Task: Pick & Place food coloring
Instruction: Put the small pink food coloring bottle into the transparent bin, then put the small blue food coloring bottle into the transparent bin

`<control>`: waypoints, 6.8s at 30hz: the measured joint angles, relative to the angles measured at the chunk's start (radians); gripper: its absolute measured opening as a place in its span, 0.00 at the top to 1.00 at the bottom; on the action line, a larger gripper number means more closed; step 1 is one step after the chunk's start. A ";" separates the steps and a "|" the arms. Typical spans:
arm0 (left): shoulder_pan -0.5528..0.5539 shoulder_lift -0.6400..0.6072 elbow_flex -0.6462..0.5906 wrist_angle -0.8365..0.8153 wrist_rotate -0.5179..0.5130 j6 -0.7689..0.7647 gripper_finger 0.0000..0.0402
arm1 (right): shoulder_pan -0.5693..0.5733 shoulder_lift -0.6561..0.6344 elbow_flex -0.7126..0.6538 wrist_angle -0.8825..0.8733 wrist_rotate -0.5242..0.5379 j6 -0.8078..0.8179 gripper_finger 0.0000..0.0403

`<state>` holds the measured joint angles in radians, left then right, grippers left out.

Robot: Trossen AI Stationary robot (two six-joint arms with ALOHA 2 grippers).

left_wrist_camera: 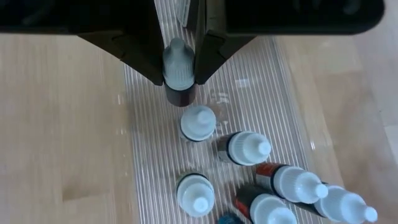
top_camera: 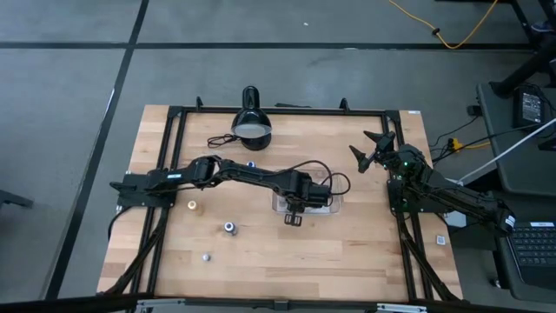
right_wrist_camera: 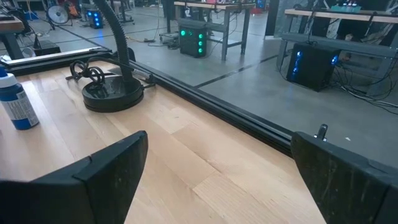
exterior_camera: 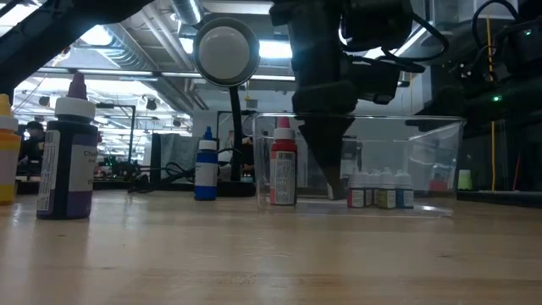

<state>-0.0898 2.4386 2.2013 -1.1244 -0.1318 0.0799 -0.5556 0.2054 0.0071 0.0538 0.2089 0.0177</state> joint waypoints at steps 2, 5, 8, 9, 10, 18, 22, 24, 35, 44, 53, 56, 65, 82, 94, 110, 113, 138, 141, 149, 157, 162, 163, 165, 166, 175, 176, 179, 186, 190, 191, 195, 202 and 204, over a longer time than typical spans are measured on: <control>0.000 0.000 0.000 0.000 0.001 0.010 0.84 | 0.000 0.000 0.000 0.000 0.000 0.000 0.02; 0.001 0.000 0.000 0.000 0.001 0.012 0.84 | 0.000 0.000 0.000 0.000 0.000 0.001 0.02; 0.002 0.000 0.000 0.000 0.000 0.023 0.84 | 0.000 0.000 0.000 0.000 0.000 0.000 0.02; 0.002 0.000 0.000 0.000 -0.001 0.029 0.83 | 0.000 0.000 0.000 0.000 0.000 0.001 0.02; 0.002 0.000 0.000 0.000 -0.003 0.034 0.83 | 0.000 0.000 0.000 0.000 0.000 0.002 0.02; 0.002 0.000 0.000 0.000 -0.005 0.058 0.74 | 0.000 0.000 0.000 0.000 0.000 0.000 0.02; 0.001 0.000 0.000 0.000 -0.004 0.066 0.74 | 0.000 0.000 0.000 0.000 0.000 0.002 0.02; 0.001 0.000 0.000 0.000 -0.002 0.066 0.74 | 0.000 0.000 0.000 0.000 0.000 0.001 0.02; 0.001 0.001 0.000 0.000 -0.001 0.066 0.75 | 0.000 0.000 0.000 0.000 0.000 0.002 0.02; 0.001 0.002 0.017 -0.008 -0.014 0.069 0.76 | 0.000 0.000 0.000 0.000 0.000 0.001 0.02; 0.002 0.002 0.023 -0.005 -0.029 0.092 0.76 | 0.000 0.000 0.000 0.000 0.000 0.002 0.02; 0.002 0.002 0.023 -0.005 -0.027 0.091 0.76 | 0.000 0.000 0.000 0.000 0.000 0.002 0.02; 0.002 0.001 0.023 -0.010 -0.031 0.091 0.76 | 0.000 0.000 0.000 0.000 0.000 0.001 0.02; 0.003 -0.022 0.026 -0.039 -0.066 0.082 0.76 | 0.000 0.000 0.000 0.000 0.000 0.002 0.02; -0.016 -0.067 0.139 -0.101 -0.172 -0.004 0.74 | 0.000 0.000 0.000 0.000 0.000 0.002 0.02; -0.103 -0.248 0.154 -0.320 -0.221 -0.687 0.39 | 0.000 0.000 0.000 0.000 0.000 0.001 0.02; -0.134 -0.275 0.155 -0.419 -0.214 -0.885 0.34 | 0.000 0.000 0.000 0.000 0.000 0.002 0.02; -0.513 -0.359 0.144 -0.447 0.051 -1.392 0.32 | 0.000 0.000 0.000 0.000 0.000 0.002 0.02; -0.558 -0.367 0.089 -0.446 0.054 -1.423 0.32 | 0.000 0.000 0.000 0.000 0.000 0.001 0.02; -0.631 -0.494 -0.235 -0.449 0.056 -1.498 0.32 | 0.000 0.000 0.000 0.000 0.000 0.003 0.02; -0.672 -0.649 -0.544 -0.400 0.098 -1.529 0.32 | 0.000 0.000 0.000 0.000 0.000 0.001 0.02; -0.681 -0.708 -0.733 -0.227 0.113 -1.517 0.32 | 0.000 0.000 0.000 0.000 0.000 0.001 0.02; -0.681 -0.712 -0.762 -0.195 0.116 -1.517 0.32 | 0.000 0.000 0.000 0.000 0.000 0.002 0.02; -0.680 -0.714 -0.808 -0.157 0.127 -1.516 0.32 | 0.000 0.000 0.000 0.000 0.000 0.001 0.02; -0.680 -0.714 -0.829 -0.140 0.132 -1.515 0.32 | 0.000 0.000 0.000 0.000 0.000 0.001 0.02; -0.680 -0.715 -0.970 0.055 0.160 -1.522 0.32 | 0.000 0.000 0.000 0.000 0.000 0.002 0.02; -0.680 -0.714 -0.979 0.070 0.160 -1.524 0.32 | 0.000 0.000 0.000 0.000 0.000 0.001 0.02; -0.681 -0.697 -0.999 0.101 0.163 -1.532 0.32 | 0.000 0.000 0.000 0.000 0.000 0.002 0.02; -0.683 -0.642 -1.005 0.116 0.172 -1.514 0.32 | 0.000 0.000 0.000 0.000 0.000 0.001 0.02; -0.683 -0.633 -1.005 0.130 0.185 -1.510 0.32 | 0.000 0.000 0.000 0.000 0.000 0.002 0.02; -0.684 -0.631 -1.005 0.137 0.188 -1.509 0.32 | 0.000 0.000 0.000 0.000 0.000 0.002 0.02; -0.687 -0.631 -1.005 0.145 0.213 -1.506 0.32 | 0.000 0.000 0.000 0.000 0.000 0.002 0.02; -0.690 -0.631 -1.005 0.146 0.220 -1.498 0.38 | 0.000 0.000 0.000 0.000 0.000 0.001 0.02; -0.690 -0.631 -1.005 0.146 0.215 -1.498 0.41 | 0.000 0.000 0.000 0.000 0.000 0.002 0.02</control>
<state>-0.7803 1.8074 1.1961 -0.9783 0.0836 -1.4181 -0.5556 0.2054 0.0071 0.0540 0.2091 0.0196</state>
